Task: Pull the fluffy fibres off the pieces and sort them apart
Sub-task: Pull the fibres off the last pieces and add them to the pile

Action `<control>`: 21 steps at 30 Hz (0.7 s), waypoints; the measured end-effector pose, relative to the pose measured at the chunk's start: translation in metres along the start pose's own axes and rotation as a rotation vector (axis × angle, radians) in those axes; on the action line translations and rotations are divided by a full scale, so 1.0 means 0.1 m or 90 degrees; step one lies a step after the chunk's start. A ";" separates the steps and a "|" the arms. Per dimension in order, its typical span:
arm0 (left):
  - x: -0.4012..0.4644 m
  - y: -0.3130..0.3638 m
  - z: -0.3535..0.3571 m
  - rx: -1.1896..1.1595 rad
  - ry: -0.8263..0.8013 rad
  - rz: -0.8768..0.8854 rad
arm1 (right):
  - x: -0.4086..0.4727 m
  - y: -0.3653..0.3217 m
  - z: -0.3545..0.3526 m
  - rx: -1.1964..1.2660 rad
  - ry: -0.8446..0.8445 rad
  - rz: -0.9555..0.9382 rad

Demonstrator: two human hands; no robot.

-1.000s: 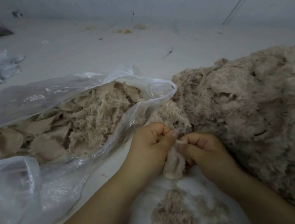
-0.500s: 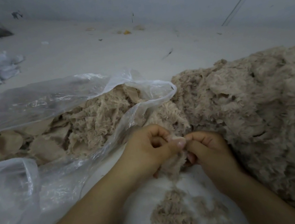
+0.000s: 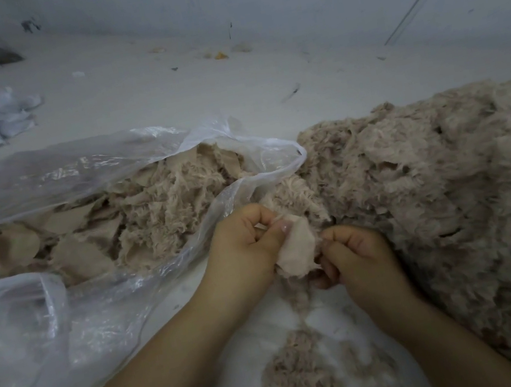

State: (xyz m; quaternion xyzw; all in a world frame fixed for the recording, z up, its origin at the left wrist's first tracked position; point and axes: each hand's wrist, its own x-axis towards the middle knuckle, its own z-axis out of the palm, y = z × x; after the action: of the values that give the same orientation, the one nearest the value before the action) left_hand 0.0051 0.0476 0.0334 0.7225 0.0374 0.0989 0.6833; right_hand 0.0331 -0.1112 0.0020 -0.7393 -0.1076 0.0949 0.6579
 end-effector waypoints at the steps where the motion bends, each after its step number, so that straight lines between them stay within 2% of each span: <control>1: 0.00 0.01 -0.01 -0.017 0.001 -0.009 | 0.00 0.00 0.00 0.021 0.002 0.008; 4: -0.02 0.02 -0.01 -0.025 -0.018 -0.014 | -0.03 -0.03 0.00 0.068 -0.026 0.000; 6: -0.04 0.02 0.02 -0.028 -0.036 -0.015 | -0.05 -0.04 0.00 0.035 -0.052 -0.025; 8: -0.04 0.03 0.05 -0.037 -0.037 -0.017 | -0.04 -0.03 0.02 0.012 -0.032 -0.025; 11: -0.01 0.03 0.01 -0.070 0.023 -0.026 | -0.02 -0.03 0.01 0.030 0.010 0.005; 13: 0.00 0.03 -0.02 -0.080 0.050 -0.023 | -0.02 -0.04 0.00 0.014 0.000 -0.002; 17: -0.03 0.00 0.05 -0.093 -0.008 -0.028 | -0.08 -0.10 0.02 -0.027 -0.096 -0.069; 21: -0.05 -0.03 0.09 -0.074 -0.030 -0.023 | -0.05 -0.06 0.02 -0.033 -0.077 -0.025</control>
State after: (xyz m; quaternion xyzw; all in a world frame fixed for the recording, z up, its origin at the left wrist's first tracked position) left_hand 0.0023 0.0380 0.0296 0.6831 0.0285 0.0712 0.7263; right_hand 0.0271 -0.1098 0.0081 -0.7469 -0.1642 0.1238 0.6324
